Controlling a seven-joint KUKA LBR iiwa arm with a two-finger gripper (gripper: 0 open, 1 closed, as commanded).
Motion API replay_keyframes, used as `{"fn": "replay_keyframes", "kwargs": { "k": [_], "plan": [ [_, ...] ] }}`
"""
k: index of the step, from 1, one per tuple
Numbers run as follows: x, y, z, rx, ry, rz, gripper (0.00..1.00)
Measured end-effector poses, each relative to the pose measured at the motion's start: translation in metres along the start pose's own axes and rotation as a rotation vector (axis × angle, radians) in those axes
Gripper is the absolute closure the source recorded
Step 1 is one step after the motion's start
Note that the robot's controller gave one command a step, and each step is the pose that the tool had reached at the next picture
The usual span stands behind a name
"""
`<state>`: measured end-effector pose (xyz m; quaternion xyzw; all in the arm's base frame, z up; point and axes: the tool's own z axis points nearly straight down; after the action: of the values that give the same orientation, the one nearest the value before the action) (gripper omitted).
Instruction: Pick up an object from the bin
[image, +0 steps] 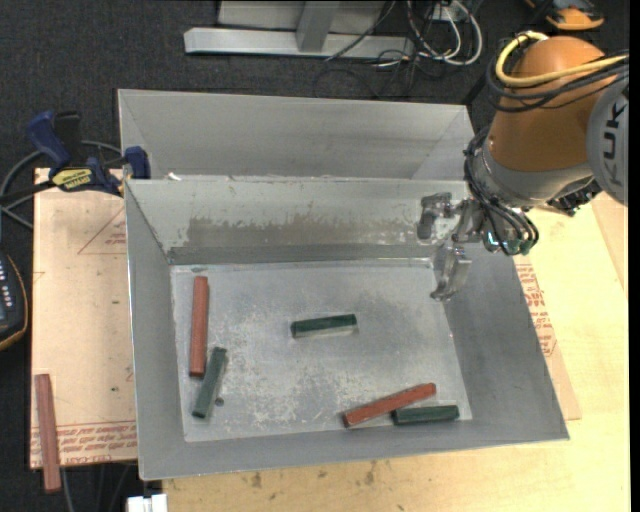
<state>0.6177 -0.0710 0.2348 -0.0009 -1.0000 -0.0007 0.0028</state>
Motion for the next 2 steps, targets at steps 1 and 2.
{"fn": "replay_keyframes", "kwargs": {
  "k": [1, 2],
  "plan": [
    [-0.024, 0.026, 0.169, -0.001, -0.002, -0.186, 0.0],
    [0.004, 0.08, 0.164, -0.001, -0.005, -0.25, 0.0]
  ]
}}
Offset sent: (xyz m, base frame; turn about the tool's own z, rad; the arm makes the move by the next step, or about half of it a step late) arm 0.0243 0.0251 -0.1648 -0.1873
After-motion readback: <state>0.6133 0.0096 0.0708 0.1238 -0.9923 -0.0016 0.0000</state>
